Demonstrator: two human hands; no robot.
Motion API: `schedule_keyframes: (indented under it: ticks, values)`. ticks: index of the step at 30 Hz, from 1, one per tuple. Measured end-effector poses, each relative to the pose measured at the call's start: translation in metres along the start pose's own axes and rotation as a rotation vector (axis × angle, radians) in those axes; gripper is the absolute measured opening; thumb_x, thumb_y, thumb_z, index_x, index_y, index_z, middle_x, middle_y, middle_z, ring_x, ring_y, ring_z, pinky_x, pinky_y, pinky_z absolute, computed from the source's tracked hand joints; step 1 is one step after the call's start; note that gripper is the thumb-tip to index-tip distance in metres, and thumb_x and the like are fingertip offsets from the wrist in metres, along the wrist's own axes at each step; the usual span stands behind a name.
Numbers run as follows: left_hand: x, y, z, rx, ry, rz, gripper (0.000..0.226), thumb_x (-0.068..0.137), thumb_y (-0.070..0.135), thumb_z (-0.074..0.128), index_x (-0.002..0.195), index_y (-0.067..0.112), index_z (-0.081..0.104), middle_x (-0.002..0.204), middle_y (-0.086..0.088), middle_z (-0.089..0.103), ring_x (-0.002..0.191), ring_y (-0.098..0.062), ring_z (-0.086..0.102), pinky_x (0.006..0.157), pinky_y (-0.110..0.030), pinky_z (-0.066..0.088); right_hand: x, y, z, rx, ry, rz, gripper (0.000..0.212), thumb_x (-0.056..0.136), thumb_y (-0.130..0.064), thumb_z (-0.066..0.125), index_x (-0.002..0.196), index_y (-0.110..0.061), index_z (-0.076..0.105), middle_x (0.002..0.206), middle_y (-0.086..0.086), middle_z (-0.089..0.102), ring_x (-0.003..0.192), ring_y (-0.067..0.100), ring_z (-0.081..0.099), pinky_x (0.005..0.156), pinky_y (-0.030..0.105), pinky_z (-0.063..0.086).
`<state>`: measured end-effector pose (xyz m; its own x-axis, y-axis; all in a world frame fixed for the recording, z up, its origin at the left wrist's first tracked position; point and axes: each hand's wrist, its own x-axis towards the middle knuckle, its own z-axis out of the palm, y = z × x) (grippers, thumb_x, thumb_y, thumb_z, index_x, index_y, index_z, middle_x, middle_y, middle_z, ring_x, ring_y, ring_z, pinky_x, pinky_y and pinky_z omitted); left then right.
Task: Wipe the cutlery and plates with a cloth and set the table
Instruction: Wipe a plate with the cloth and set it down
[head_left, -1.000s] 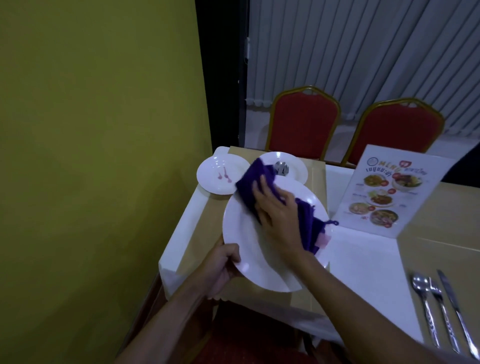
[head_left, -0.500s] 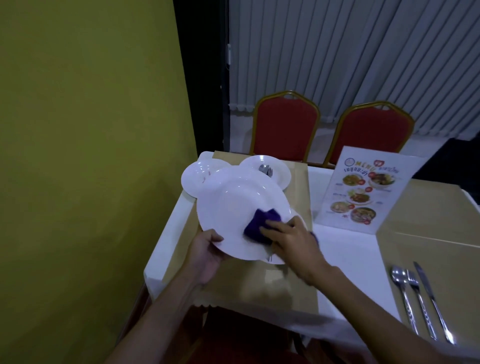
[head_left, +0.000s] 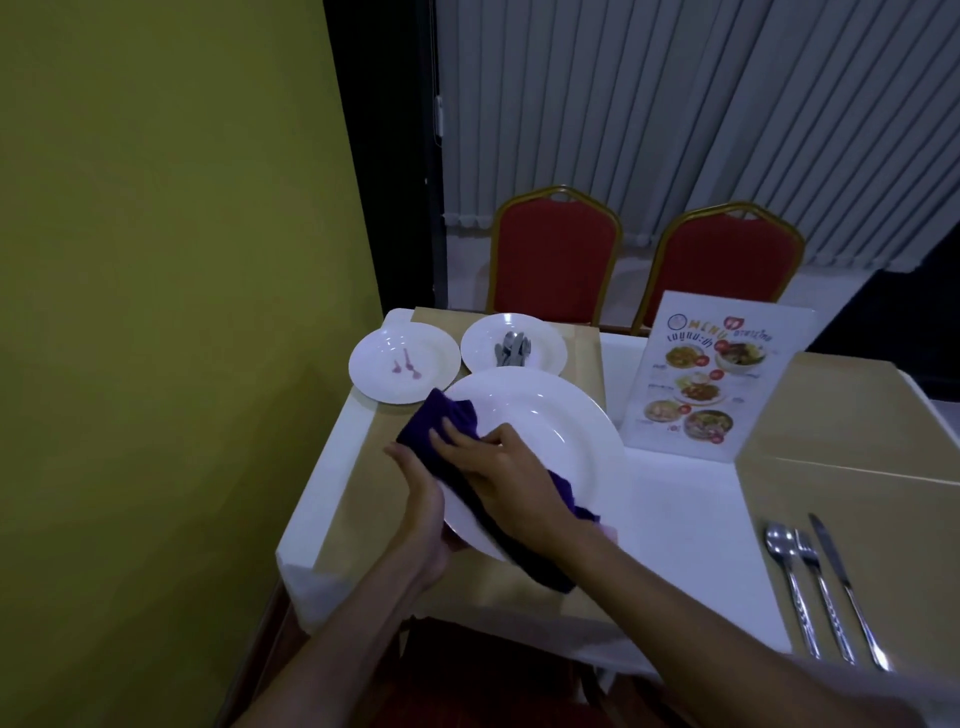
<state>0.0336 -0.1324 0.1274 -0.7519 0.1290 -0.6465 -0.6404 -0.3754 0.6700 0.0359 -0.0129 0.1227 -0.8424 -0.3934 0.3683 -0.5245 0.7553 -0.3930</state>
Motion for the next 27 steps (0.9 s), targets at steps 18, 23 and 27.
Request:
schedule_keyframes:
  ticks: [18, 23, 27]
  values:
    - [0.002, -0.06, 0.097, 0.173, -0.074, -0.02, 0.087, 0.084, 0.082, 0.016, 0.144, 0.026, 0.043, 0.131, -0.003, 0.057, 0.119, -0.029, 0.056, 0.093, -0.044, 0.048, -0.083, 0.08, -0.047, -0.317, -0.018, 0.389, 0.066, 0.091, -0.015, 0.063, 0.151, -0.023, 0.037, 0.161, -0.002, 0.031, 0.124, 0.033, 0.046, 0.088, 0.046, 0.049]
    - [-0.011, -0.099, 0.154, 0.281, -0.141, 0.012, 0.072, 0.083, 0.081, 0.013, 0.129, 0.041, 0.051, 0.123, 0.005, 0.064, 0.109, -0.021, 0.059, 0.084, -0.042, 0.053, -0.13, 0.162, -0.114, -0.627, -0.024, 0.522, 0.082, 0.08, -0.009, 0.073, 0.153, -0.012, 0.034, 0.158, 0.011, 0.034, 0.117, 0.043, 0.053, 0.077, 0.053, 0.052]
    - [-0.017, -0.137, 0.213, 0.308, -0.147, 0.0, 0.066, 0.086, 0.079, 0.024, 0.126, 0.039, 0.057, 0.121, 0.006, 0.067, 0.11, -0.022, 0.062, 0.085, -0.044, 0.056, -0.187, 0.219, -0.168, -0.682, -0.017, 0.624, 0.071, 0.075, 0.001, 0.074, 0.141, -0.002, 0.049, 0.135, 0.02, 0.056, 0.092, 0.045, 0.056, 0.06, 0.046, 0.053]
